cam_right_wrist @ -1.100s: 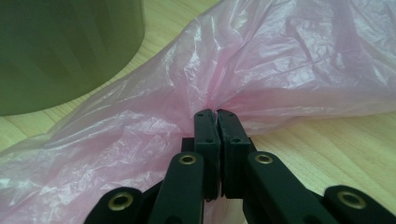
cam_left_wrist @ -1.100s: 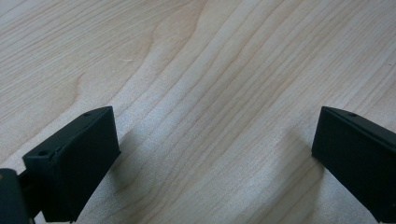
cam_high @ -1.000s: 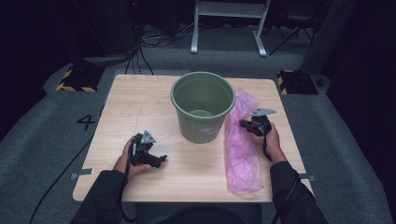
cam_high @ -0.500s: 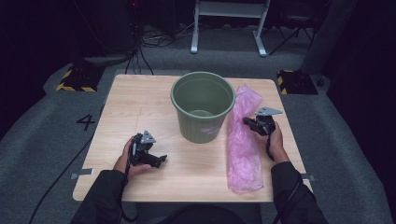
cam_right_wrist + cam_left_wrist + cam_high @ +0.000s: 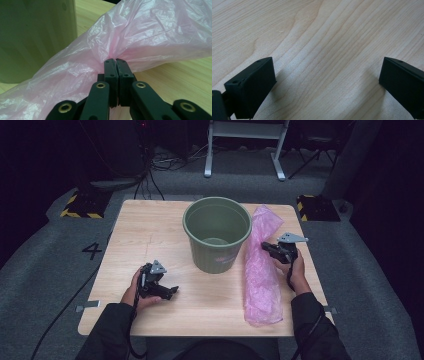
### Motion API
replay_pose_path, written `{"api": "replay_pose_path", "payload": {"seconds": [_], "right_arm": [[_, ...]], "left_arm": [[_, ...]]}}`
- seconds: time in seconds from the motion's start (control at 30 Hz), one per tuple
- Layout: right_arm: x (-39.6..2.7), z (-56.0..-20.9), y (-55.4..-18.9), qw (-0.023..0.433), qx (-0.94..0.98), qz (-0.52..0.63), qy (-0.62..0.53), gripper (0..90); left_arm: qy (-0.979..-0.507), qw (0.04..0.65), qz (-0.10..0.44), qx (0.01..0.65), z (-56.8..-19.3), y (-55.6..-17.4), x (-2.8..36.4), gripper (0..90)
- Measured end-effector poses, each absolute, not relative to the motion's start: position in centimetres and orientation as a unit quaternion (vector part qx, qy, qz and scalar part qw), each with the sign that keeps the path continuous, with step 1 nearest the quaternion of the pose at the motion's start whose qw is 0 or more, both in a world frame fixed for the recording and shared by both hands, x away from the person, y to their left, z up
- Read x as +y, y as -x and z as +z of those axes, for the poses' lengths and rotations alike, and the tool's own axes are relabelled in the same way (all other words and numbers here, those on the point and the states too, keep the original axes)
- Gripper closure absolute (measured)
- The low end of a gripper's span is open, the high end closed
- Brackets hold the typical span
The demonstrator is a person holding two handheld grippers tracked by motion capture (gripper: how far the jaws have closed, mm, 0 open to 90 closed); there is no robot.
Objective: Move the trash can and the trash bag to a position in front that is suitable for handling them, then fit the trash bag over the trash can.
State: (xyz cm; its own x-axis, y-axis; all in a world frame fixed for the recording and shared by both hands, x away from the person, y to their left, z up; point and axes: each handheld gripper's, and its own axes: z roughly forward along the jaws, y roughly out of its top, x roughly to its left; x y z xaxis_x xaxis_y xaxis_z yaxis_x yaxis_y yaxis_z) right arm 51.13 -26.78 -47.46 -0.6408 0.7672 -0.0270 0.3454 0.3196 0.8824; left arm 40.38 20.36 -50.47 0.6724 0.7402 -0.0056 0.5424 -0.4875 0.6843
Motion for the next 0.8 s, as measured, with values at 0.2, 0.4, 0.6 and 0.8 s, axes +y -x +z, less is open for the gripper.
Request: {"api": "replay_pose_path", "payload": {"seconds": [0.2, 0.4, 0.6, 0.8], "right_arm": [[-26.7, -46.8, -50.8, 0.244, 0.777, 0.466, -0.347, 88.4], [-26.7, -45.9, -50.3, 0.246, 0.770, 0.485, -0.334, 88.4], [-26.8, -45.0, -49.7, 0.254, 0.765, 0.498, -0.320, 88.4], [-27.0, -43.5, -48.6, 0.266, 0.753, 0.521, -0.302, 88.4]], "left_arm": [[-0.850, 0.338, 0.147, 0.377, -50.5, -40.4, 20.4, 0.5], [-0.850, 0.337, 0.147, 0.377, -50.5, -40.4, 20.4, 0.5], [-0.848, 0.338, 0.148, 0.380, -50.5, -40.3, 20.4, 0.4], [-0.849, 0.336, 0.148, 0.380, -50.5, -40.4, 20.4, 0.4]]}}
